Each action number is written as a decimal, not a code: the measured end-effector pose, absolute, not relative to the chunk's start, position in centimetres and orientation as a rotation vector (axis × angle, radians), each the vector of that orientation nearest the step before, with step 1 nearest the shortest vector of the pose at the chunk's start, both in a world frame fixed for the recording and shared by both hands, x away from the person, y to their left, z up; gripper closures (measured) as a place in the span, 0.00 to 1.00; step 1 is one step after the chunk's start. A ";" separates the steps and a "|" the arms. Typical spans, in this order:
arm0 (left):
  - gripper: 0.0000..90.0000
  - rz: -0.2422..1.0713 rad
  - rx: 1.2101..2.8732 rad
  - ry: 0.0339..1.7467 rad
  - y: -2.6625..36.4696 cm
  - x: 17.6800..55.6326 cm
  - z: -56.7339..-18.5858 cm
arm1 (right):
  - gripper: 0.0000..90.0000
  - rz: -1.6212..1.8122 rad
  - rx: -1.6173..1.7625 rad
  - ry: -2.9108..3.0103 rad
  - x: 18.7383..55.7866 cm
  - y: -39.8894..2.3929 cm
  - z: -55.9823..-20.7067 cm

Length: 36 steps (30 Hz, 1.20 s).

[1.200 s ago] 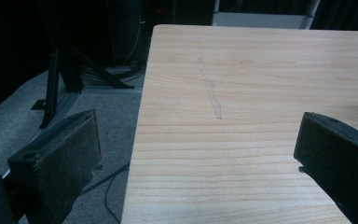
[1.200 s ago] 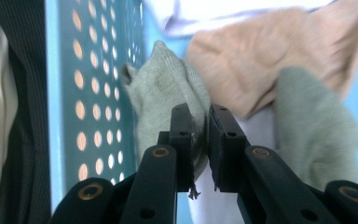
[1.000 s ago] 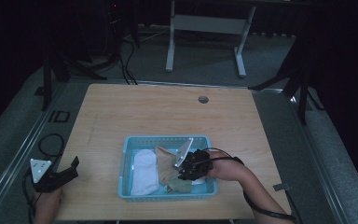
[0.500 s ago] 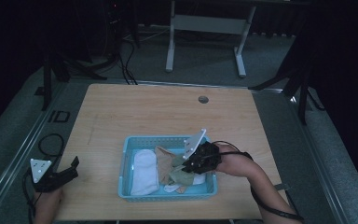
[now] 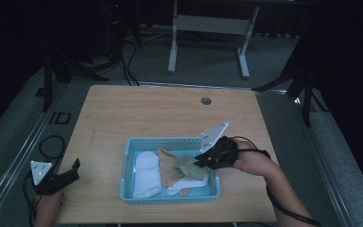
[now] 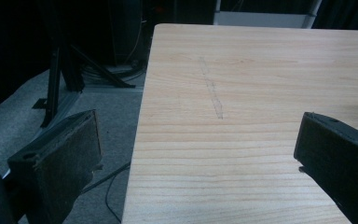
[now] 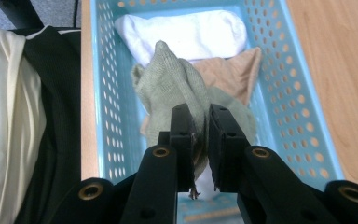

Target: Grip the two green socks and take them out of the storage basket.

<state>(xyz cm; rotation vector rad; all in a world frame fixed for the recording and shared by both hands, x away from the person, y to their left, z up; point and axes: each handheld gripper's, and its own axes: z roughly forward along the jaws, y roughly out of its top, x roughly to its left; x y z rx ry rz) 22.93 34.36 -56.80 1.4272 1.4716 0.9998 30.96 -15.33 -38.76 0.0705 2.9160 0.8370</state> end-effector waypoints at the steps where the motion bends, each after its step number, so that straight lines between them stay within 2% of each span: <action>1: 0.00 1.000 1.427 1.472 34.4 22.9 -56.8 | 0.90 0.837 0.070 2.916 31.0 -15.3 -38.8; 12: 0.00 0.997 1.429 1.474 34.3 23.0 -56.8 | 0.90 0.920 0.222 2.788 31.2 -20.5 -35.9; 19: 0.00 0.999 1.429 1.472 34.3 22.9 -56.8 | 0.90 0.949 0.324 2.737 31.3 -23.8 -35.3; 26: 0.00 1.001 1.429 1.469 34.3 22.9 -56.8 | 0.90 0.955 0.409 2.730 31.4 -26.1 -36.6; 36: 0.00 1.004 1.428 1.470 34.3 22.9 -56.8 | 0.90 0.935 0.609 2.745 31.8 -29.9 -41.1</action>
